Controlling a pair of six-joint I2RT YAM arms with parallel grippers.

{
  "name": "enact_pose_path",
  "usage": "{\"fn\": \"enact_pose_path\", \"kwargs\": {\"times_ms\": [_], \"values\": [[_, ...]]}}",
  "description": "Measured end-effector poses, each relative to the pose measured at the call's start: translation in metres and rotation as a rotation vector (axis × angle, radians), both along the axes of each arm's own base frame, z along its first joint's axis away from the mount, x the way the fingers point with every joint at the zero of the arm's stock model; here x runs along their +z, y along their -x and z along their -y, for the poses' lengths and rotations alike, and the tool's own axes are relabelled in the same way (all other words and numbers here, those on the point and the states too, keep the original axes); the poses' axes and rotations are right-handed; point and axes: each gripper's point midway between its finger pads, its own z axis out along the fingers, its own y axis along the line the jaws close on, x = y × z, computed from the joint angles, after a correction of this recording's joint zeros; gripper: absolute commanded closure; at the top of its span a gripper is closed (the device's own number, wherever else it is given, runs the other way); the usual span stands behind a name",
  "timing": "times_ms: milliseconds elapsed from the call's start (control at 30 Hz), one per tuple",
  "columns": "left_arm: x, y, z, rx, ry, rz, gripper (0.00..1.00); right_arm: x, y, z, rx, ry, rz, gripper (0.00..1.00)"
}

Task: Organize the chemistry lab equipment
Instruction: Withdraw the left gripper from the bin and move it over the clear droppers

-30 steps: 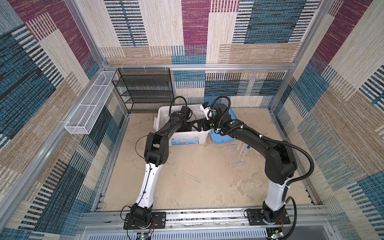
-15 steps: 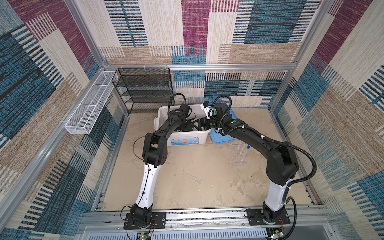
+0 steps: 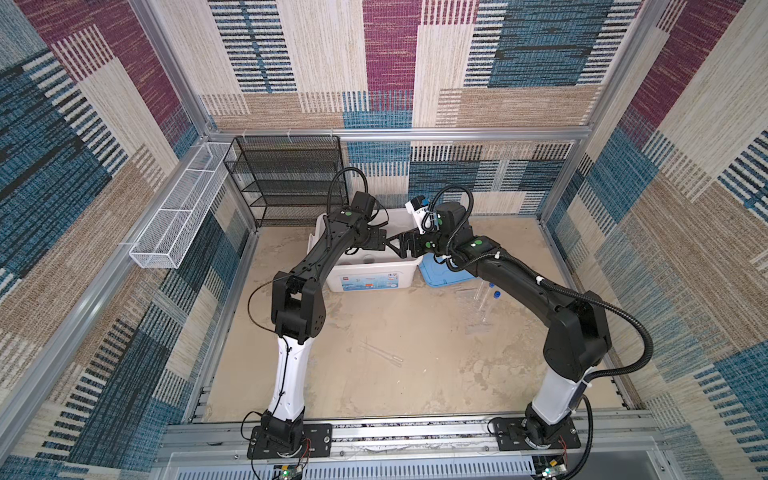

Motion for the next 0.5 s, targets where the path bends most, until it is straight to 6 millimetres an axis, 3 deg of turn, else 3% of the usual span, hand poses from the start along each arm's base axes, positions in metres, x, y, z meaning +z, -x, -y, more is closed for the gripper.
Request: {"fn": "enact_pose_path", "kwargs": {"times_ms": [200, 500], "values": [[0.052, 0.014, -0.001, 0.013, 0.044, 0.072, 0.01, 0.019, 0.017, 0.013, -0.016, -0.021, 0.043, 0.04], [0.112, 0.065, 0.004, -0.003, 0.156, 0.116, 0.01, 0.045, 0.057, 0.044, -0.055, -0.042, 0.108, 0.01]]}}
